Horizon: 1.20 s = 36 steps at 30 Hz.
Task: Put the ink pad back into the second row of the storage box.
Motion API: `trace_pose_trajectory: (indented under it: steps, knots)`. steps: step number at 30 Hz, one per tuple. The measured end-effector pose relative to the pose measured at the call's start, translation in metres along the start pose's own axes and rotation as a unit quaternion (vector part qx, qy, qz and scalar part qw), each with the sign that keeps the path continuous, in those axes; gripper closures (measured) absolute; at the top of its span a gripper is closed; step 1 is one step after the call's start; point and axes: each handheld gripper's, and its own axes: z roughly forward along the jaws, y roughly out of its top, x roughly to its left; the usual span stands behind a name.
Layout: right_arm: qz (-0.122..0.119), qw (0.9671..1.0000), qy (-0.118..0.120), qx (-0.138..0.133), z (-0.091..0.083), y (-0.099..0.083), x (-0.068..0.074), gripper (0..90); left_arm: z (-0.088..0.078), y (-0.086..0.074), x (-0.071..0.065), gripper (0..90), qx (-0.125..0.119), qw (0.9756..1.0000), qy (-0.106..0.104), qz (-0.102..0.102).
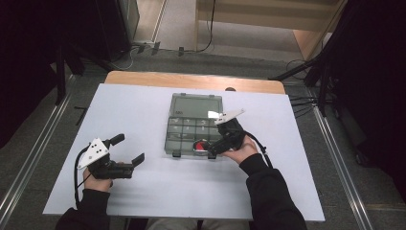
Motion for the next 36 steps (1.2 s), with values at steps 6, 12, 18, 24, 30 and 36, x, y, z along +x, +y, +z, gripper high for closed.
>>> trace_pose_trajectory:
  steps: [6,12,18,24,30,36]
  knots:
    - [0.006,0.9998,-0.014,-0.015,-0.015,-0.003,0.0,0.0,0.0,0.0,-0.001,0.0,-0.001,1.0,0.0,0.001]
    - [0.003,0.9995,-0.023,-0.02,-0.028,-0.004,0.002,0.0,0.0,0.0,-0.001,0.0,0.0,1.0,0.0,0.003]
    - [0.005,0.9991,-0.029,-0.032,-0.041,-0.005,0.005,0.0,0.0,0.0,-0.001,0.0,-0.002,1.0,0.0,0.0]
    - [0.013,0.9981,-0.037,-0.048,-0.059,-0.009,0.009,0.0,0.0,0.0,-0.002,0.0,-0.004,1.0,-0.001,-0.002]
    - [0.027,0.997,-0.047,-0.055,-0.074,-0.018,0.011,0.0,-0.001,0.001,-0.002,0.0,-0.004,1.0,-0.002,0.001]
    - [0.049,0.9951,-0.058,-0.064,-0.089,-0.036,0.011,0.0,0.0,0.0,-0.002,0.0,-0.004,1.0,0.0,-0.001]
